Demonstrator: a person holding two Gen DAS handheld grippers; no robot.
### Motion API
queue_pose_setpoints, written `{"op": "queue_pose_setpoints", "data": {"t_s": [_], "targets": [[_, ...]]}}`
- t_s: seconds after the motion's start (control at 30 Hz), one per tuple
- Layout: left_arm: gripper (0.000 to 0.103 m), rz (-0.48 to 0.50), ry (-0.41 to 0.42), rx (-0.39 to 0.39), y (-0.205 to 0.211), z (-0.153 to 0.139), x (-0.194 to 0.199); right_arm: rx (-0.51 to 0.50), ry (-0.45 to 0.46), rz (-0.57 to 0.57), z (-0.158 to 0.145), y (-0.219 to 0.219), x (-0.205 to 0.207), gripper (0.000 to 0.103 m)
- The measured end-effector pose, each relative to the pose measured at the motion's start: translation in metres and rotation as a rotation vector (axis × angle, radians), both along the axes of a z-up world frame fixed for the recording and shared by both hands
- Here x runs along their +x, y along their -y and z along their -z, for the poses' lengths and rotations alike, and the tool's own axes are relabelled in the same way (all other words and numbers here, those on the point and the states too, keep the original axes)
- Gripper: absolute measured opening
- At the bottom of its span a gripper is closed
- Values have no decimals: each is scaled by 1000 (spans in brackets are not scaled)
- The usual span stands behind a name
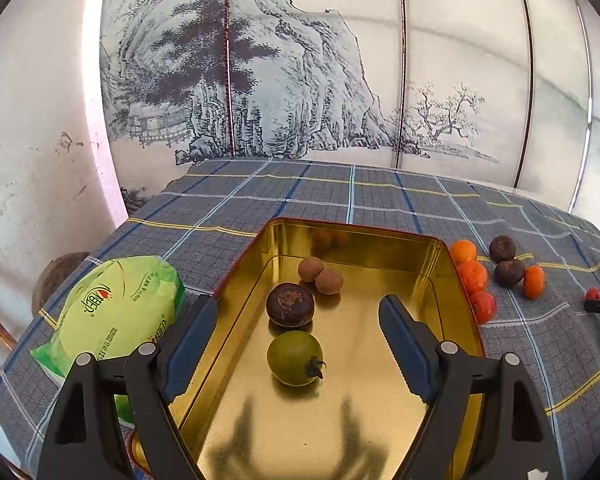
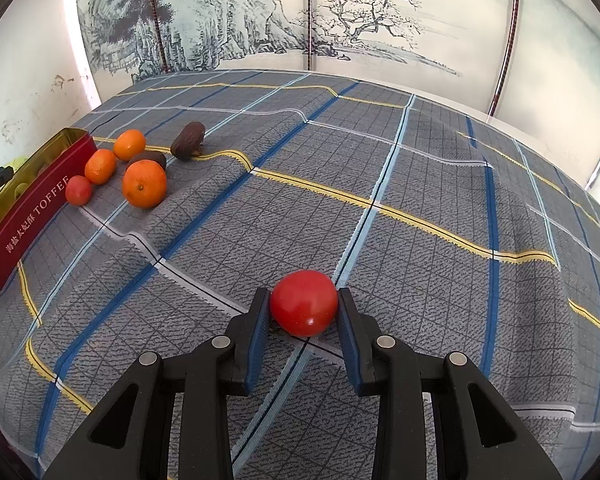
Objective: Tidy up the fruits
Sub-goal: 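Carry the red tomato into the tin and open the right gripper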
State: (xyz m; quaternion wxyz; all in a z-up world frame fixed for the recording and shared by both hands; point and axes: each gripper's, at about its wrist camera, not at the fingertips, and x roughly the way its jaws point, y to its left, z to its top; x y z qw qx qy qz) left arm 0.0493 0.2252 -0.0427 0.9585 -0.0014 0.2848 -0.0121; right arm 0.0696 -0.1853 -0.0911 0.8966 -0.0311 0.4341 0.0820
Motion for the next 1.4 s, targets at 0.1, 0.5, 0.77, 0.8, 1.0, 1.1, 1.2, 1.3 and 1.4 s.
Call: {"op": "queue_pose_setpoints", "data": {"t_s": [0.1, 0.5, 0.77, 0.8, 1.0, 1.1, 1.2, 1.3, 1.4], "targets": [[80, -19, 34, -15, -4, -2, -5, -4, 1, 0, 0, -1, 0, 35], [90, -102, 47, -280, -57, 1, -10, -23, -9, 35, -3, -5, -2, 33], [97, -196, 59, -376, -80, 7, -17, 63, 62, -133, -54, -58, -10, 33], [97, -199, 55, -370, -79, 7, -16, 78, 67, -177, -61, -72, -6, 33], [101, -238, 39, -319, -75, 7, -14, 139, 71, -367, -79, -154, 10, 33], [101, -257, 33, -325, -77, 8, -14, 137, 57, -458, -77, -198, 15, 33], [101, -271, 25, -327, -79, 10, -13, 121, 31, -509, -70, -229, 26, 33], [101, -274, 24, -314, -78, 9, -13, 107, -6, -538, -64, -255, 37, 33], [101, -271, 24, -315, -78, 9, -13, 73, -33, -562, -54, -268, 42, 33]]}}
